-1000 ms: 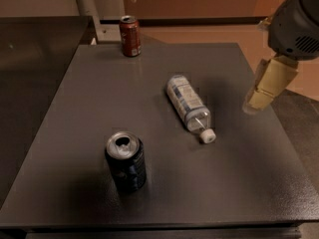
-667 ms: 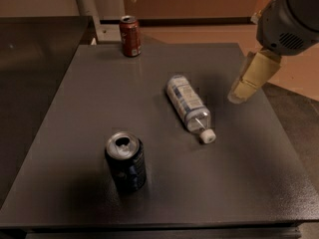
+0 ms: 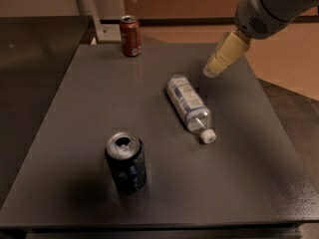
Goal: Pick coke can
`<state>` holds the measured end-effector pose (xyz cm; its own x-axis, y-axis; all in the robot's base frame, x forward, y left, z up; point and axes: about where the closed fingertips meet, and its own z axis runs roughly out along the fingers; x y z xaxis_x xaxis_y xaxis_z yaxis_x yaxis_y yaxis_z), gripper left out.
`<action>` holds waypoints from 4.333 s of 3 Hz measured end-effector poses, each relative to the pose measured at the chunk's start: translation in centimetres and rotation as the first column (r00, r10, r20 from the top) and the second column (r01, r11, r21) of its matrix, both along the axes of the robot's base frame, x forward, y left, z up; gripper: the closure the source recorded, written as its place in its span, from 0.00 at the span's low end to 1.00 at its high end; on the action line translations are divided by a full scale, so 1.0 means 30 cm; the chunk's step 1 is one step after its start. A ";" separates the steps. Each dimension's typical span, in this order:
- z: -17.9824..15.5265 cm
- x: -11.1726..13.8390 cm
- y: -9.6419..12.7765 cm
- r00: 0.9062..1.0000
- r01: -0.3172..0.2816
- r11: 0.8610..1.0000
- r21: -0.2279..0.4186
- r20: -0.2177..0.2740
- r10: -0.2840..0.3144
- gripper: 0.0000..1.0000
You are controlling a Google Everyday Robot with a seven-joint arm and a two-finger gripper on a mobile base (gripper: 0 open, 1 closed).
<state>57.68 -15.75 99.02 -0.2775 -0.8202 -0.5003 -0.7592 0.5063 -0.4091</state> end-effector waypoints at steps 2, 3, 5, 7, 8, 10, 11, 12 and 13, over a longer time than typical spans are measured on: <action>-0.006 0.231 0.064 0.991 0.108 0.976 0.191 0.061 -0.122 0.00; -0.013 0.335 0.112 0.984 0.123 0.955 0.271 0.089 -0.152 0.00; -0.072 0.523 0.240 0.989 0.082 0.936 0.342 0.089 -0.119 0.00; -0.127 0.670 0.358 0.994 0.043 0.926 0.375 0.074 -0.076 0.00; -0.150 0.713 0.403 0.993 0.037 0.921 0.389 0.088 -0.077 0.00; -0.213 0.777 0.509 0.996 0.017 0.896 0.444 0.070 -0.053 0.00; -0.247 0.785 0.568 0.999 0.004 0.878 0.479 0.043 -0.028 0.00; -0.271 0.790 0.625 1.000 -0.003 0.857 0.515 0.018 -0.007 0.00; -0.290 0.793 0.668 1.000 -0.013 0.844 0.536 0.004 0.013 0.00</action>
Offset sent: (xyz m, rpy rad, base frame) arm 0.1128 0.0279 0.0001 0.3198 -0.1329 -0.1938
